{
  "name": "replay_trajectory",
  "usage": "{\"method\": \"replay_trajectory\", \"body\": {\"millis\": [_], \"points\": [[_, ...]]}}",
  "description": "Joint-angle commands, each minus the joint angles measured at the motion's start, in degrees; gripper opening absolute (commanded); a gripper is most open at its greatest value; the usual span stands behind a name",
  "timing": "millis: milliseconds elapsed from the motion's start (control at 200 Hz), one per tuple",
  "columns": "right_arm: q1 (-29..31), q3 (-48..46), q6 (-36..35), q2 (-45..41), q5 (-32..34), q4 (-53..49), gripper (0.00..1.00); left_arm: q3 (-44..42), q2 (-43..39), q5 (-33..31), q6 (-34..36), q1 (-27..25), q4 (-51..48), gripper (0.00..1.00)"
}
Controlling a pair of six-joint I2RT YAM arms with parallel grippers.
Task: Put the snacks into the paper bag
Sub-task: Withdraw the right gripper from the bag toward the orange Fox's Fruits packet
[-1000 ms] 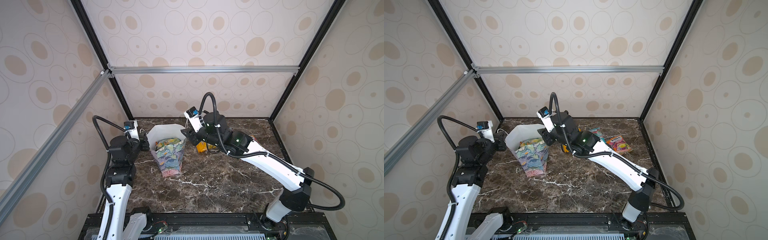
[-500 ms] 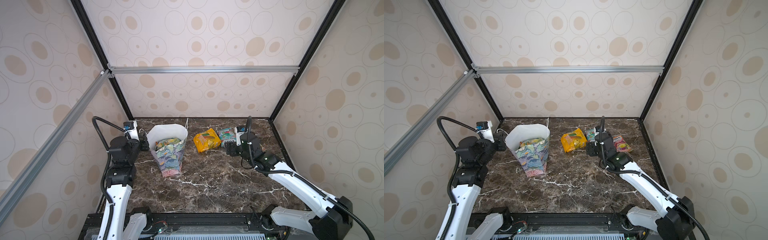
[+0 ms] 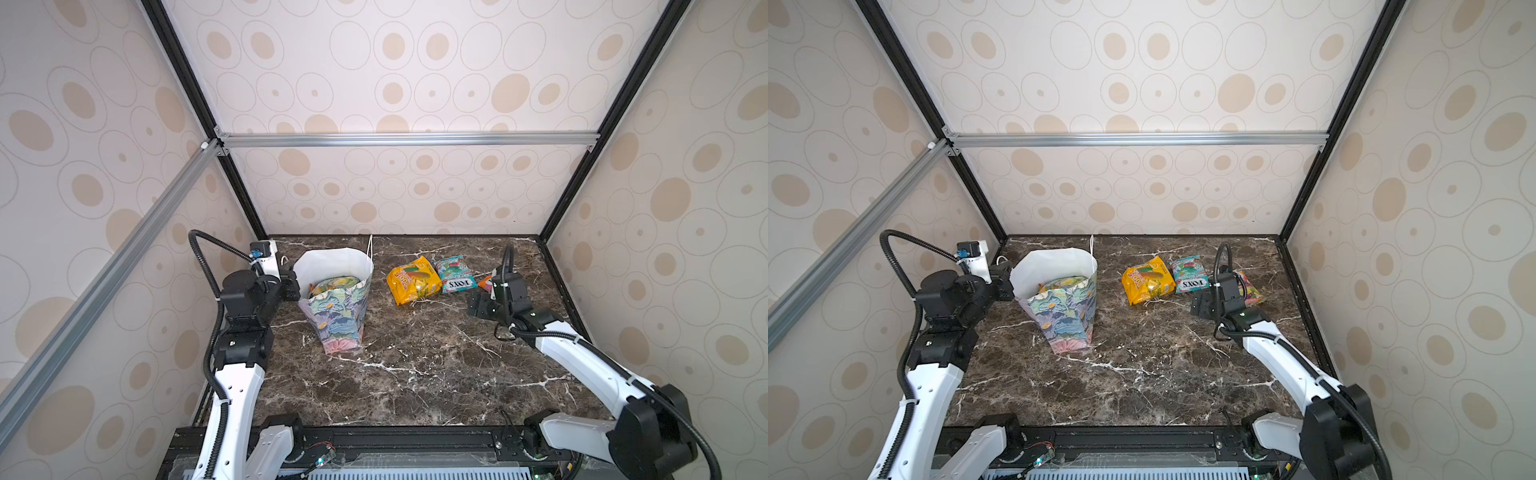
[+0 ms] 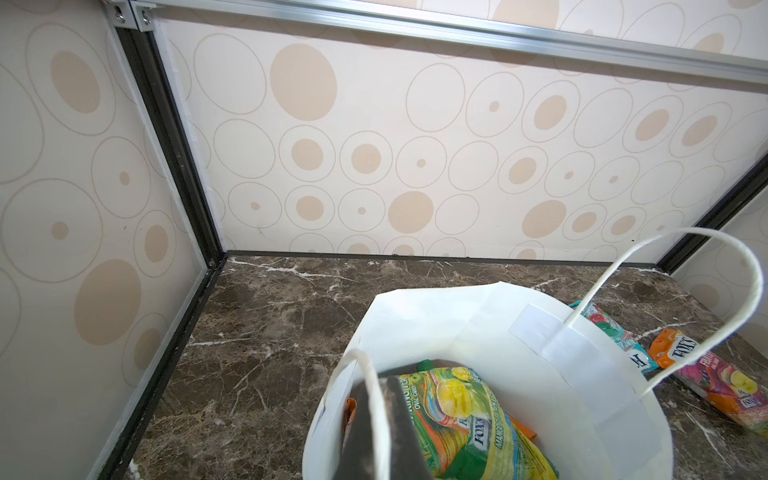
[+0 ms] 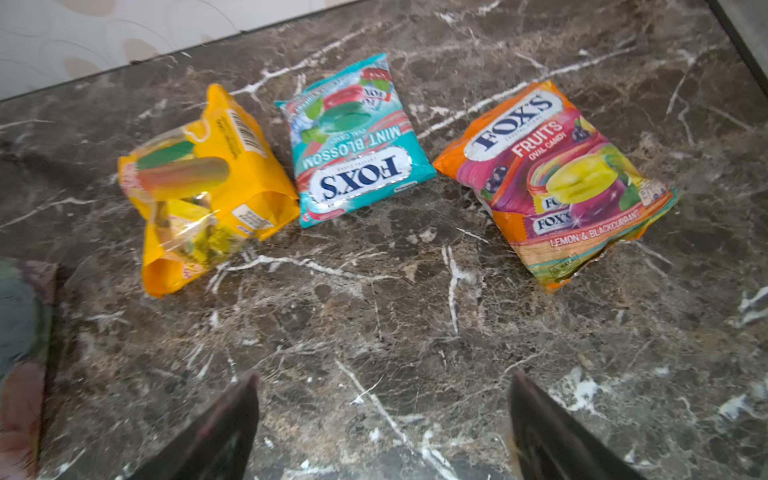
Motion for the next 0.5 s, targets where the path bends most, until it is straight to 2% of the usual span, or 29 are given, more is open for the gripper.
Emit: {"method": "replay_trajectory", "body": {"millis": [0, 385, 495], "points": [[-3.1, 3.4, 1.0, 3.7, -1.7, -1.4, 0.95, 0.9, -0.5, 0.1, 0.0, 0.4, 0.4, 0.0], [-11.1, 5.7, 0.9, 8.5, -1.3, -1.6, 0.93, 1.0, -0.4, 0.2, -0.2, 0.5, 0.3, 0.0], [-15.7, 2.8, 3.6, 7.3, -7.1, -0.2, 0.91, 1.0, -0.7, -0.4, -0.1, 0.5, 0.2, 0.0]]}}
